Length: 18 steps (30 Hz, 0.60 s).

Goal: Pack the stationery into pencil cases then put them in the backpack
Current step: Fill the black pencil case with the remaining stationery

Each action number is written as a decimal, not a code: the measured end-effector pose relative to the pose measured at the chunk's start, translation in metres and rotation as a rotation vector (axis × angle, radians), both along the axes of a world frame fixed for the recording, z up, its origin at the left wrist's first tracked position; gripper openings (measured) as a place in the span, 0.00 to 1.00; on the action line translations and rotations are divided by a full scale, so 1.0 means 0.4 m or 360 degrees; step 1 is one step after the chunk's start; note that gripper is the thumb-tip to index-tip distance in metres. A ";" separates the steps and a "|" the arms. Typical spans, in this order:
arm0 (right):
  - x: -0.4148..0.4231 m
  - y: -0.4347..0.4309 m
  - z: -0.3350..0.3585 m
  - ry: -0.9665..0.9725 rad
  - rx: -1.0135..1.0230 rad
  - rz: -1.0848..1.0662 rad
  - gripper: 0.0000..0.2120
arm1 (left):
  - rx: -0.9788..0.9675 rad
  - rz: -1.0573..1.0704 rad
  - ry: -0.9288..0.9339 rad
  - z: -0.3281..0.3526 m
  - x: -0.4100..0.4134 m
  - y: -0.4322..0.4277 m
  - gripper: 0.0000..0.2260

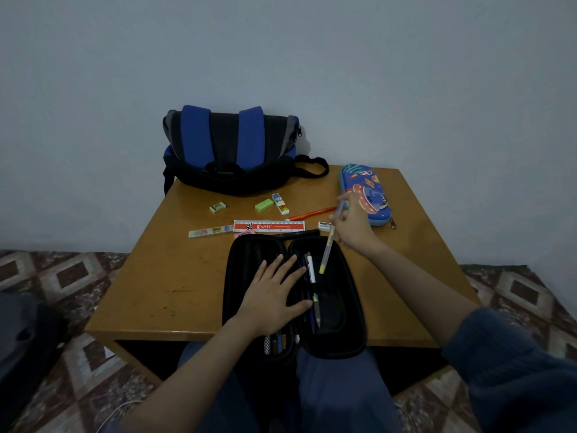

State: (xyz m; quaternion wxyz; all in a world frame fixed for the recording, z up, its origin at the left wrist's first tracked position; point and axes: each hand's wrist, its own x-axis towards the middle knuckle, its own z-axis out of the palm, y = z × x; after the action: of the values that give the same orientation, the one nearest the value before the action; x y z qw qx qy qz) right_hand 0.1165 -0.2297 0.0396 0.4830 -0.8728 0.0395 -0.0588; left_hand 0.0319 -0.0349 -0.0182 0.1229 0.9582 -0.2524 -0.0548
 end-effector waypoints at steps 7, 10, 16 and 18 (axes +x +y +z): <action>0.000 0.026 -0.022 0.0105 -0.0106 0.0093 0.16 | -0.0010 0.0031 -0.0011 -0.001 -0.001 -0.002 0.34; -0.001 0.025 -0.023 0.0148 -0.0122 0.0156 0.16 | -0.0003 0.0031 -0.0021 -0.004 -0.002 -0.002 0.34; -0.004 0.027 -0.035 0.0218 -0.0089 0.0213 0.15 | -0.0001 0.0037 -0.0020 -0.003 -0.003 -0.004 0.34; -0.003 0.026 -0.034 0.0242 -0.0075 0.0212 0.15 | -0.0003 0.0040 -0.0018 -0.001 -0.003 -0.004 0.34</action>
State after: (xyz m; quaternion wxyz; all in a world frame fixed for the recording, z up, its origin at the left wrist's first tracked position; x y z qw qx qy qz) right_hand 0.1151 -0.2192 0.0259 0.4606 -0.8866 0.0165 0.0388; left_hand 0.0306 -0.0366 -0.0187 0.1232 0.9615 -0.2412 -0.0477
